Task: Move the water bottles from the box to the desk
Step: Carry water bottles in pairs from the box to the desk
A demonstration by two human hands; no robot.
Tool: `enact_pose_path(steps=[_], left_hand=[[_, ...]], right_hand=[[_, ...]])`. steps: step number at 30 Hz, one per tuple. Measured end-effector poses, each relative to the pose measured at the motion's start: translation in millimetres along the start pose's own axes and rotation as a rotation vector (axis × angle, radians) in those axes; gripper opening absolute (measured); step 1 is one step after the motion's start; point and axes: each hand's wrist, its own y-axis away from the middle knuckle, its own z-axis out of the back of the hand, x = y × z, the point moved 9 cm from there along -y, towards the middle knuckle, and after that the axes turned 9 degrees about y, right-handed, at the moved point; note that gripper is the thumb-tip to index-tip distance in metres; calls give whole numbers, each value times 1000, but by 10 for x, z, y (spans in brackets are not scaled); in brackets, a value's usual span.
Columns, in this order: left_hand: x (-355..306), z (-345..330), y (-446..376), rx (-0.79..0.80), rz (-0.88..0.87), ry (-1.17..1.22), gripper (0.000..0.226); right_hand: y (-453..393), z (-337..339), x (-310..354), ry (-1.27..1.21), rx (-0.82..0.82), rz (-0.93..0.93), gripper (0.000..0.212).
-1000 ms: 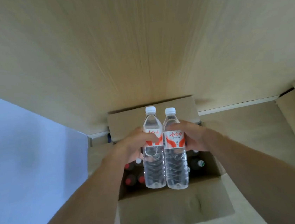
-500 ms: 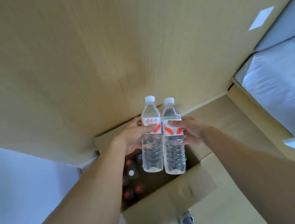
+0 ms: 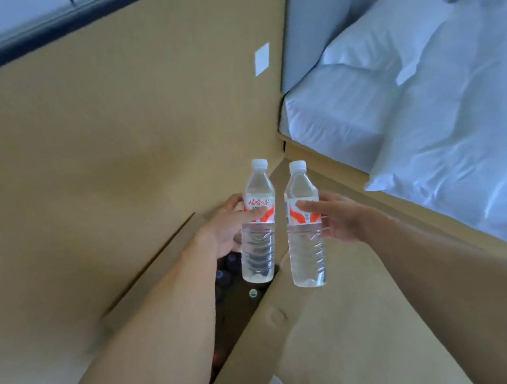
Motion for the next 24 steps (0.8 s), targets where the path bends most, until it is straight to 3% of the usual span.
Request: enact_pose_path(steps=[4, 12, 19, 24], left_hand=[[131, -821, -135, 103, 30, -128, 55], [865, -2891, 5, 335, 145, -346, 57], [1566, -4700, 368, 442, 81, -484, 44], [2181, -5960, 660, 608, 71, -580, 44]], right_hand=[[589, 707, -360, -116, -167, 12, 56], [2225, 2015, -1430, -304, -477, -16, 64], [3914, 2958, -2354, -410, -698, 10, 52], [5077, 3414, -3007, -504, -908, 22, 59]])
